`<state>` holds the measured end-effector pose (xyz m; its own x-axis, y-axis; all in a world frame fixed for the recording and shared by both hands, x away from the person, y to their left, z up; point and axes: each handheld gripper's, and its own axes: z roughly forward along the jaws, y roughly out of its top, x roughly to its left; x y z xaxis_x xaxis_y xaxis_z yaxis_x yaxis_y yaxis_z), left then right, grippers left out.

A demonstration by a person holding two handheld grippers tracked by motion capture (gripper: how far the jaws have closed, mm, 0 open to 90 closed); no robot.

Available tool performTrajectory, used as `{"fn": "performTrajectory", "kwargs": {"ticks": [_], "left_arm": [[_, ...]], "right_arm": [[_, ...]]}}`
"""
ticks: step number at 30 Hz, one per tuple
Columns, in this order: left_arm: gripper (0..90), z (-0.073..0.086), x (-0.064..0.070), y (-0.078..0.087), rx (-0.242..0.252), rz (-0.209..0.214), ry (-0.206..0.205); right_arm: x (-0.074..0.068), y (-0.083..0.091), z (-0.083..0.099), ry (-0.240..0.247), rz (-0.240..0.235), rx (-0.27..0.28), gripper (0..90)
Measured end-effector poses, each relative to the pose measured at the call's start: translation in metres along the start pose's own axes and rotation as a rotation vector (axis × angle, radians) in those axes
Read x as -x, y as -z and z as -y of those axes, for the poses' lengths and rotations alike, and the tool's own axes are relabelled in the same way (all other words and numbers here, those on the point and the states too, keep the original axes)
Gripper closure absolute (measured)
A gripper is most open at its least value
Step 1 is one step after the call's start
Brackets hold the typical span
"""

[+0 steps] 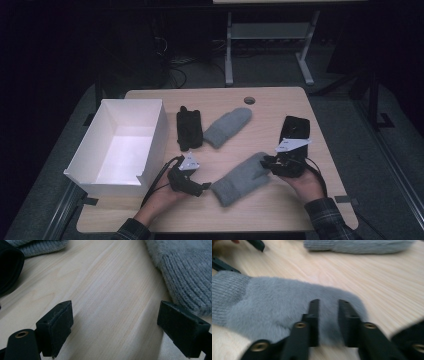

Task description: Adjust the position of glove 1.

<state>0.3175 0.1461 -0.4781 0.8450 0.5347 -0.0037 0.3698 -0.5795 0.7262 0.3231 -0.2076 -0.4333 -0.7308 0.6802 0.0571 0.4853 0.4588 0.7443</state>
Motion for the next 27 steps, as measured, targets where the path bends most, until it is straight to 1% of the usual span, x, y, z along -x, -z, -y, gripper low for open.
{"fn": "performTrajectory", "kwargs": {"ticks": [1,2,3,4,5,6,7,8,9,11,13,15,16,17,18,19,20,22,25,27], "left_arm": [[12.6,0.000,0.000,0.000,-0.004,0.001,-0.004],[12.6,0.000,0.000,0.000,-0.004,0.002,0.000],[12.6,0.000,0.000,0.001,-0.011,0.001,-0.005],[12.7,0.000,0.000,0.001,-0.011,0.002,-0.004],[12.7,0.000,0.000,0.001,-0.011,0.002,-0.004],[12.7,0.000,0.000,0.001,-0.010,0.002,-0.003],[12.7,0.000,0.000,0.001,-0.010,0.002,-0.003],[12.7,0.000,0.000,0.001,-0.010,0.002,-0.001],[12.6,0.000,0.000,0.001,-0.010,0.002,-0.001],[12.6,0.000,0.000,0.001,-0.010,0.002,-0.001],[12.6,0.000,0.000,0.000,-0.010,0.002,-0.001],[12.7,0.000,0.000,0.000,-0.009,0.003,0.000],[12.7,0.000,0.000,0.001,-0.011,0.004,-0.001],[12.7,0.000,0.000,0.001,-0.012,0.004,-0.001],[12.7,0.000,0.000,0.001,-0.012,0.002,-0.004],[12.7,0.000,0.000,0.001,-0.013,0.002,-0.005],[12.7,0.000,0.000,0.001,-0.013,0.002,-0.005],[12.7,0.000,0.000,0.001,-0.013,0.002,-0.005],[12.7,0.000,0.000,0.001,-0.013,0.002,-0.004],[13.2,-0.001,0.000,0.001,-0.016,-0.006,0.000]], "right_arm": [[0.002,0.004,0.004,-0.002,0.001,0.000,61.4],[0.004,0.010,0.014,-0.008,0.008,0.000,52.4],[0.004,0.012,0.019,-0.012,0.013,-0.002,46.7],[0.005,0.013,0.024,-0.017,0.017,-0.003,42.9],[0.005,0.013,0.024,-0.017,0.017,-0.003,42.9],[0.006,0.016,0.034,-0.020,0.027,-0.007,36.8],[0.006,0.016,0.034,-0.020,0.027,-0.007,36.8],[0.005,0.018,0.045,-0.009,0.054,-0.014,32.8],[0.005,0.018,0.049,-0.006,0.074,-0.023,32.1],[0.007,0.019,0.056,-0.022,0.093,-0.032,28.7],[0.008,0.018,0.062,-0.033,0.089,-0.038,27.6],[0.009,0.017,0.067,-0.052,0.070,-0.036,25.4],[0.009,0.017,0.067,-0.052,0.070,-0.036,25.4],[0.009,0.015,0.069,-0.059,0.068,-0.043,20.9],[0.009,0.015,0.069,-0.059,0.068,-0.043,20.9],[0.009,0.014,0.070,-0.049,0.069,-0.057,17.7],[0.007,0.012,0.072,-0.031,0.070,-0.045,13.9],[0.007,0.011,0.074,-0.027,0.062,-0.030,13.1],[0.007,0.010,0.074,-0.029,0.063,-0.030,13.1],[0.007,0.010,0.074,-0.029,0.063,-0.030,13.1]]}}
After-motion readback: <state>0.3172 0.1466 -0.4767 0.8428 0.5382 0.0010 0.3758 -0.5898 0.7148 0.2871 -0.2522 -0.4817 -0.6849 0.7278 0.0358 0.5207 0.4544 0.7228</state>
